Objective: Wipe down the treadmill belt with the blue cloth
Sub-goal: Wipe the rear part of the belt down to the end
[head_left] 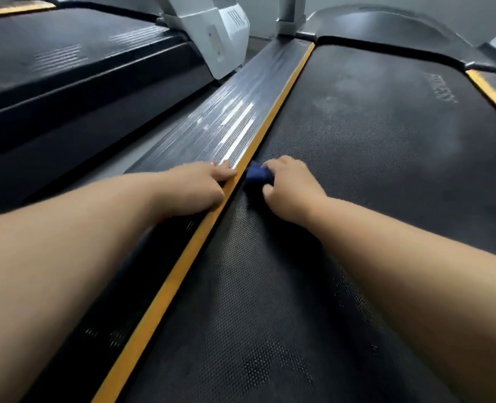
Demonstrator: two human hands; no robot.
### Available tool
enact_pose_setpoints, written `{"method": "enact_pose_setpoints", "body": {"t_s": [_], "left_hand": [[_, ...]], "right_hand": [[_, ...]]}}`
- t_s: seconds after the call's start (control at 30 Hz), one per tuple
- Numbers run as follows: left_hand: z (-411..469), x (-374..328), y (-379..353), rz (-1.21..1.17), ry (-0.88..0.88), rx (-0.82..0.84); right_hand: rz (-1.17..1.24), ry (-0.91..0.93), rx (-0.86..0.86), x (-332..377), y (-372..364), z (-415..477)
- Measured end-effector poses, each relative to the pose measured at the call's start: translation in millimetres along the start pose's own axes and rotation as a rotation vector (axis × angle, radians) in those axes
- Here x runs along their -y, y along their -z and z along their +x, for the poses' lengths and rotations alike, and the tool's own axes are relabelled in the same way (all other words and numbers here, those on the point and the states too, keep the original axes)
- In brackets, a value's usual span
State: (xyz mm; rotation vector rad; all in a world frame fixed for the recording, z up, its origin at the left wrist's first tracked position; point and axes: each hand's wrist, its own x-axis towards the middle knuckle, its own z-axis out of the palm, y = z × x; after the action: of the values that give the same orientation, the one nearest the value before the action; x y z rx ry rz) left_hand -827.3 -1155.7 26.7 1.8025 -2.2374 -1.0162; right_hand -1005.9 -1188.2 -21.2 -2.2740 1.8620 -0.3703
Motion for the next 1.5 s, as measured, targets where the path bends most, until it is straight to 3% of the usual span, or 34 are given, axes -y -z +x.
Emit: {"method": "enact_pose_setpoints", "body": {"t_s": [0.1,0.27,0.43,0.57,0.73,1.0,1.17,1.33,1.43,1.5], "left_hand": [[-7,8,4,-0.208,0.038,-0.114],[-16,17,0,0.14,0.004,-0.156],[-13,20,-10,0.17,-0.033,-0.115],[-7,29,-8,0.141,-0.056,-0.094],[-6,25,-7,0.12,-0.049,-0.12],[-32,17,-11,0.018,-0.015,-0.197],[-77,19,-34,0.197,-0.018,-0.123],[-106,39,-53,0.309,-0.042,-0.165],[-101,41,-57,0.347,-0.059,-0.201],[-100,42,-55,0.335,-0.067,-0.183]], "right_hand": [[0.097,0.17,0.047,11,-1,-39],[0.163,0.32,0.068,21,-4,-71],[0.078,-0.05,-0.17,-9,5,-8],[0.147,-0.222,-0.135,-4,4,27],[0.032,-0.111,0.093,20,13,27],[0.027,0.223,0.188,47,-1,-58],[0.099,0.165,0.194,57,6,-78],[0.087,-0.113,0.046,54,5,-74],[0.096,-0.093,0.002,61,-6,-72],[0.076,0.037,0.02,71,-10,-91]]}}
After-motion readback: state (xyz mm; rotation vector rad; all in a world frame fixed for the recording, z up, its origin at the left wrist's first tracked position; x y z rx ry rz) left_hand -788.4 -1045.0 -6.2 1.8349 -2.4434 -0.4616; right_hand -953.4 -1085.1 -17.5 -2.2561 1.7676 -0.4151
